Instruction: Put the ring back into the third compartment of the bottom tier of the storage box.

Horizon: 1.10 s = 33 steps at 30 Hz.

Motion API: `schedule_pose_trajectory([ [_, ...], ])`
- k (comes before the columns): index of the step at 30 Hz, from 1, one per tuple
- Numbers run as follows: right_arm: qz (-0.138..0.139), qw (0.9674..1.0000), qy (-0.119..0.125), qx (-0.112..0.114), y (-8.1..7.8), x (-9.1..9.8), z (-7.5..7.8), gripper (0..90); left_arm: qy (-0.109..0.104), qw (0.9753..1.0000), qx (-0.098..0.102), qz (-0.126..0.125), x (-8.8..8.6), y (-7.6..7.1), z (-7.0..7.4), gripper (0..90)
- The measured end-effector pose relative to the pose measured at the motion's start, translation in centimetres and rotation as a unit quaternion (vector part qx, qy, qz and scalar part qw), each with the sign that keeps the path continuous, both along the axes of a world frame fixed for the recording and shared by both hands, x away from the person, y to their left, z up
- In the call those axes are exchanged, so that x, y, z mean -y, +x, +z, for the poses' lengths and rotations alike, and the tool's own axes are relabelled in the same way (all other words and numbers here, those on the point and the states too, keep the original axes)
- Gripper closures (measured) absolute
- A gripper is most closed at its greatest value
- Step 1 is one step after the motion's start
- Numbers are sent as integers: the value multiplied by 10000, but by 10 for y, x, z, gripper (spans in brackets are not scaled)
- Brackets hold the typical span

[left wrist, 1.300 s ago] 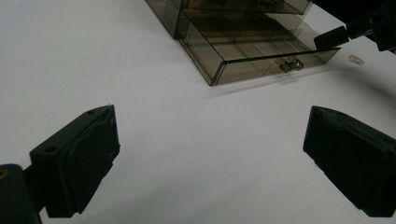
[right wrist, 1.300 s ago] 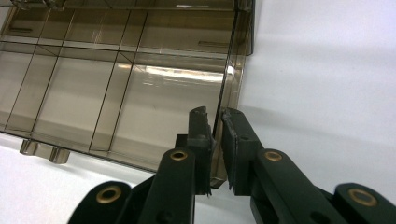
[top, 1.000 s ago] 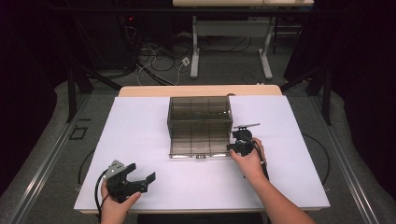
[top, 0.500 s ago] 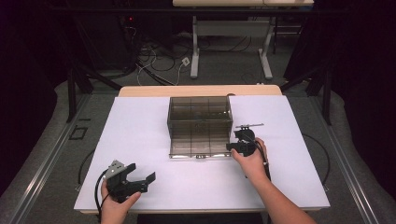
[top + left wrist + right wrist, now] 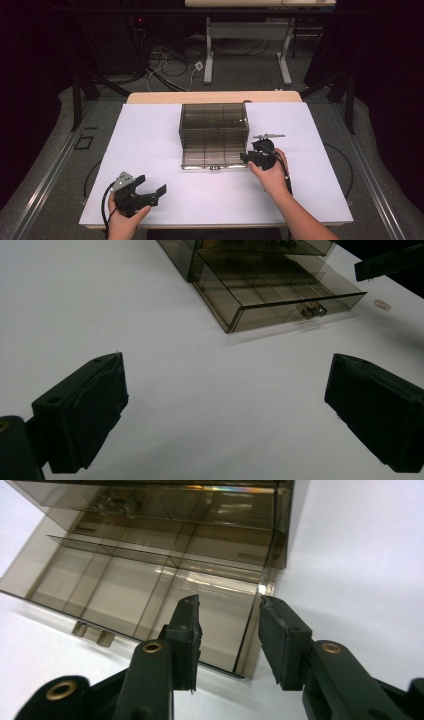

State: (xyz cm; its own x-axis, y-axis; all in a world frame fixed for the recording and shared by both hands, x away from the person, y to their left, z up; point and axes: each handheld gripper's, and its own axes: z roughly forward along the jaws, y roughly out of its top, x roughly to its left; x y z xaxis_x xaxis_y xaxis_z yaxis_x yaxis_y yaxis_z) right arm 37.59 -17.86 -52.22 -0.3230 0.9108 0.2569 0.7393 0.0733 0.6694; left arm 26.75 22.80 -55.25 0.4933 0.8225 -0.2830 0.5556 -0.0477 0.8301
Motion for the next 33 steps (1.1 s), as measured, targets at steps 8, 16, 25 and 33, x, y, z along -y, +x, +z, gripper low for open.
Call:
schedule_pose_trajectory([
  [8, 195, 9991, -14, 379, -5, -1, 4, 550, 3, 10000, 1, 6, 0, 0, 0, 36],
  [16, 528, 9963, -48, 675, -9, -3, 6, 508, 6, 10000, 6, 6, 0, 0, 0, 36],
  [25, 689, 9925, -10, 1014, -17, 1, 7, 458, 27, 10000, 4, 3, 0, 0, 0, 36],
  [33, 756, 9868, -34, 1433, -23, 15, 9, 490, 59, 10000, -4, -15, 0, -1, 1, 36],
])
